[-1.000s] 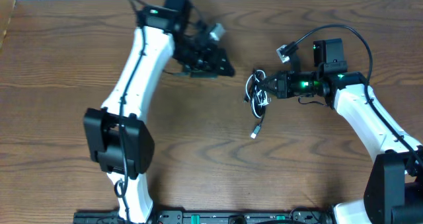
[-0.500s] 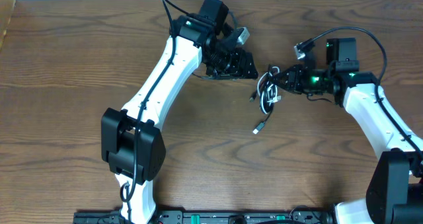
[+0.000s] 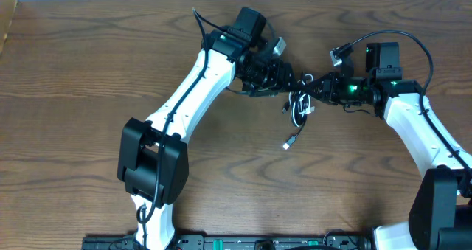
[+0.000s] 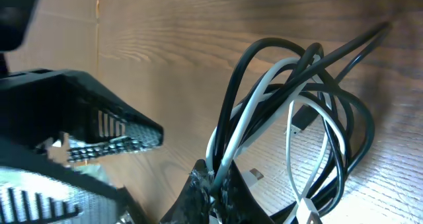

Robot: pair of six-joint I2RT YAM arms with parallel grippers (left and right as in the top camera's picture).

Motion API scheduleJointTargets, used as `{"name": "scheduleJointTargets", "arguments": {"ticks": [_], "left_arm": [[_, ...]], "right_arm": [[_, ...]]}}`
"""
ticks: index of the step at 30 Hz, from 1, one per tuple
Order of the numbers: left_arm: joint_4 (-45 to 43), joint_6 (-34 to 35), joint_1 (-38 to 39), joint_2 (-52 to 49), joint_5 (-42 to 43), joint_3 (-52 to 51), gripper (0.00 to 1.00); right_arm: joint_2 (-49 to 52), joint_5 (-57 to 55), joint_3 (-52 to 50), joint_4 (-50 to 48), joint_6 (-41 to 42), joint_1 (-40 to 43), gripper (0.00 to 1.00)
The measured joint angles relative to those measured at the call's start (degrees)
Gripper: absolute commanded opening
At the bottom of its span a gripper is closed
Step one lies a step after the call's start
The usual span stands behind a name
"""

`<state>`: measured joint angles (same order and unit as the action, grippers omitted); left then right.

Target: Untangle cables

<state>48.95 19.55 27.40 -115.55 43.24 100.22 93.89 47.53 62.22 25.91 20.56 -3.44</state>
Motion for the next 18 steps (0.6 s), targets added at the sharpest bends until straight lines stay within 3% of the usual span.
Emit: {"name": "scheduleJointTargets", "arguments": {"ticks": [18], "left_arm": [[-11.1, 4.3, 3.4, 0.0, 0.4, -10.5, 0.61]], "right_arm": [[0.0, 0.0, 0.0, 0.3, 0.0, 0.0, 0.01]]}}
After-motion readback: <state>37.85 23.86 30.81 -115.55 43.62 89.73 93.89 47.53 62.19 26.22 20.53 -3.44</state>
